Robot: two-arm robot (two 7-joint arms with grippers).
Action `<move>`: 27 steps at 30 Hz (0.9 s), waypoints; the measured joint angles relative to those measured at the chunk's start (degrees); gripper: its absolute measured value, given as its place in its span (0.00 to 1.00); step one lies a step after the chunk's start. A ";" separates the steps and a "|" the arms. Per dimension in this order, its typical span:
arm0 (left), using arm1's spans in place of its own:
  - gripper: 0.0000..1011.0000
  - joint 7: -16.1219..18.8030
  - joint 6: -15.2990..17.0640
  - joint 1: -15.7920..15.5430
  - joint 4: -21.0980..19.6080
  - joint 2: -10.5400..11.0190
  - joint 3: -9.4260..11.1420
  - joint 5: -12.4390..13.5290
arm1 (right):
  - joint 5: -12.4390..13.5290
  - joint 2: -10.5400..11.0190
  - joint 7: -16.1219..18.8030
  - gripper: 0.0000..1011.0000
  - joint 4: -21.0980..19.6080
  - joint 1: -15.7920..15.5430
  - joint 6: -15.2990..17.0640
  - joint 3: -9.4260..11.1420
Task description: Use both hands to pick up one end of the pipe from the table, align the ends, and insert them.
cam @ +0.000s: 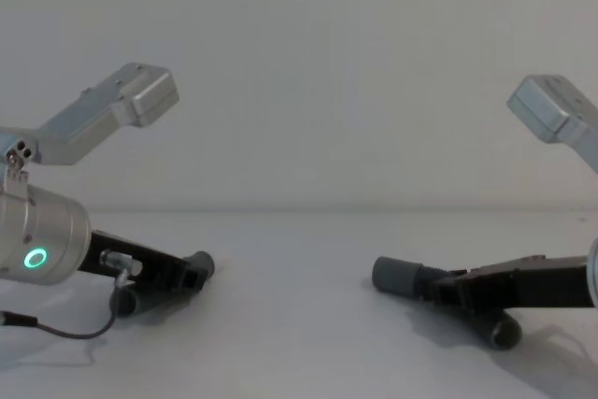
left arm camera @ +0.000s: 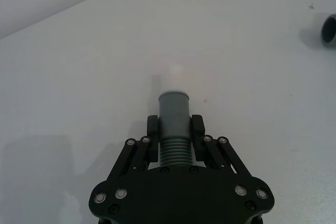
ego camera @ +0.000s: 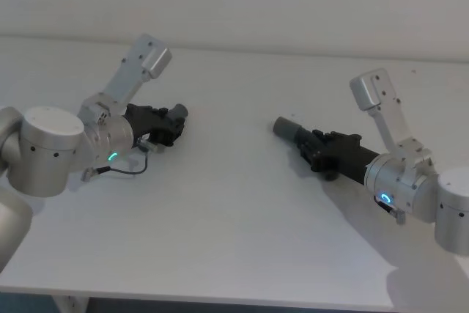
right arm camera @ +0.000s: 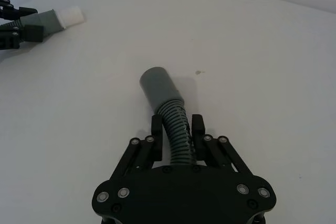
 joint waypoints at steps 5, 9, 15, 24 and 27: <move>0.35 0.00 0.00 0.00 0.00 0.00 0.00 0.00 | 0.02 0.00 0.00 0.22 0.01 0.01 0.04 -0.02; 0.35 0.00 0.00 0.00 0.00 0.00 0.00 0.00 | 0.03 0.01 -0.01 0.17 0.01 0.01 0.05 -0.04; 0.35 -0.05 -0.32 0.04 0.00 0.00 -0.01 0.17 | 0.04 0.03 -0.05 0.16 -0.21 -0.16 -0.21 -0.06; 0.35 -0.18 -2.91 0.12 -0.28 0.25 -0.29 0.89 | -0.57 0.03 -0.42 0.16 -1.55 -0.69 -3.03 0.04; 0.35 -0.33 -4.61 0.11 -0.76 0.54 -0.52 1.34 | -1.09 0.01 -0.58 0.16 -2.36 -0.82 -4.82 0.17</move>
